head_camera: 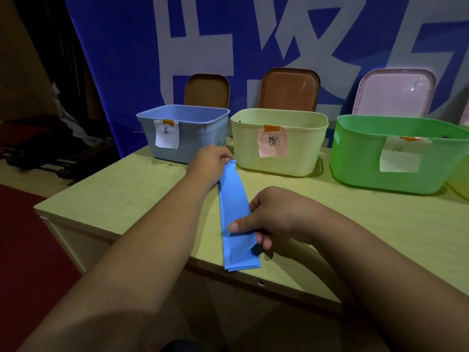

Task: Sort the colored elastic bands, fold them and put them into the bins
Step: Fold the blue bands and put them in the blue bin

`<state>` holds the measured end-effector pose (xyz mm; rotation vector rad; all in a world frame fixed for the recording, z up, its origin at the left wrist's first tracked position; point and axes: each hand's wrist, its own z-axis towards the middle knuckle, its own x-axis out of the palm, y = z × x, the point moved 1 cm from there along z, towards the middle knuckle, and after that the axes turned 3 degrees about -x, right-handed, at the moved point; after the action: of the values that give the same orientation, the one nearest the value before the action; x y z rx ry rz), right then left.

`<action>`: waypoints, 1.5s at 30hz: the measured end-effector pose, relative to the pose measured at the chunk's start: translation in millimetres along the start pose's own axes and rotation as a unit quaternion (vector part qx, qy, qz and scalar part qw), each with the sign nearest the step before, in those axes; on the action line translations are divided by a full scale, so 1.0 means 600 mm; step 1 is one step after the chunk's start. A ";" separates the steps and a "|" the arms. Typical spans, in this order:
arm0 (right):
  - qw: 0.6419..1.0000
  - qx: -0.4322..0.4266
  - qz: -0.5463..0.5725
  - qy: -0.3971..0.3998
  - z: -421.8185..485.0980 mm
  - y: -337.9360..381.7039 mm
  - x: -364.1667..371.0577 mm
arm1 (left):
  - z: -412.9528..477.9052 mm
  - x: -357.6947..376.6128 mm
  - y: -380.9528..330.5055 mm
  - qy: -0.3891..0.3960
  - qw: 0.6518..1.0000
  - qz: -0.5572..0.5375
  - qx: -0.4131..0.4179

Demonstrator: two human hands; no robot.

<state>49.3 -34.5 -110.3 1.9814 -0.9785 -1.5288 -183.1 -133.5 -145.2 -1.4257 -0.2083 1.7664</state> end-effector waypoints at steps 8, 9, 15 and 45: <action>0.970 0.016 0.243 0.015 -0.004 0.010 -0.001 | 0.005 0.008 0.007 0.011 1.000 0.024 0.008; 0.967 0.016 0.253 0.018 -0.005 0.012 0.000 | 0.004 0.008 0.008 0.011 1.000 0.025 0.006; 0.983 0.008 0.181 -0.010 0.000 0.005 0.010 | 0.006 0.011 0.012 0.019 0.999 0.031 0.002; 0.978 0.014 -0.182 -0.104 0.036 0.011 -0.014 | -0.002 0.009 0.015 0.028 0.998 0.047 -0.002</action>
<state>25.8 -30.6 -106.4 2.1416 -0.7426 -1.9616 -186.7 -135.9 -154.9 -1.5070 -0.1157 1.8000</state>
